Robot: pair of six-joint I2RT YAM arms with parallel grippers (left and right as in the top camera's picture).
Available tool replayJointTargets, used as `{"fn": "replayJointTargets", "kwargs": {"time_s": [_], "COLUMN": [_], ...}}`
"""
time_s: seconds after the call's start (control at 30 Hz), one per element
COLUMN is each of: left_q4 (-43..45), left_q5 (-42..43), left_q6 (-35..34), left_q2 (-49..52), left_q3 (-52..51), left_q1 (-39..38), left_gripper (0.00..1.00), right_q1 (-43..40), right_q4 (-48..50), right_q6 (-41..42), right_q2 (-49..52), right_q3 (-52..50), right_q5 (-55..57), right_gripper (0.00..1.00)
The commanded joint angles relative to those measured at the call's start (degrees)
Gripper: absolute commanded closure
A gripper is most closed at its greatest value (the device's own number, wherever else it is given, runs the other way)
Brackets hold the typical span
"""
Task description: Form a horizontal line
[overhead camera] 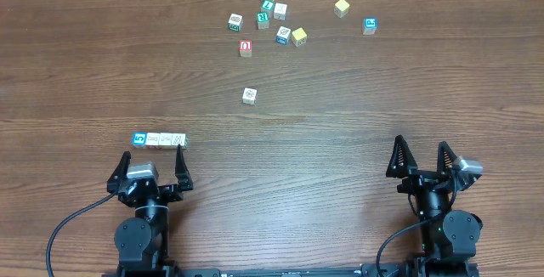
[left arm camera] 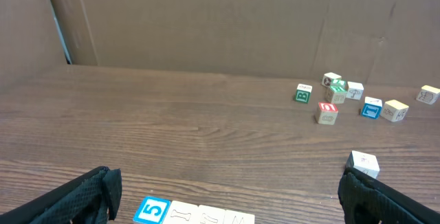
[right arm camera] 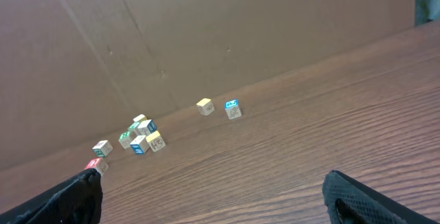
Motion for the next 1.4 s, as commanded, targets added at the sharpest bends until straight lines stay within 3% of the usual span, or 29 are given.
{"fn": "replayJointTargets", "kwargs": {"time_s": [0.0,0.13,0.3,1.37], "left_q4": [0.0,0.02,0.02,0.02], "left_q5": [0.68,0.68,0.68,0.68], "left_q6": [1.09,1.09,1.09,1.09], "left_q2": [-0.5,-0.5,-0.5,-0.5], "left_q3": [-0.35,-0.35,-0.35,-0.35], "left_q1": [0.31,0.31,0.31,0.31], "left_gripper": [0.0,0.0,0.01,0.0], "right_q1": [-0.15,0.0,1.01,1.03], "right_q4": [0.31,0.17,0.11,0.31], "right_q6": [-0.24,-0.48,-9.53,-9.64], "right_q2": [-0.52,-0.52,-0.52,-0.52], "right_q3": [-0.59,-0.59,-0.59,-0.59], "right_q5": [-0.31,-0.79,-0.96,-0.74], "right_gripper": [0.0,0.0,0.0,0.0]}}
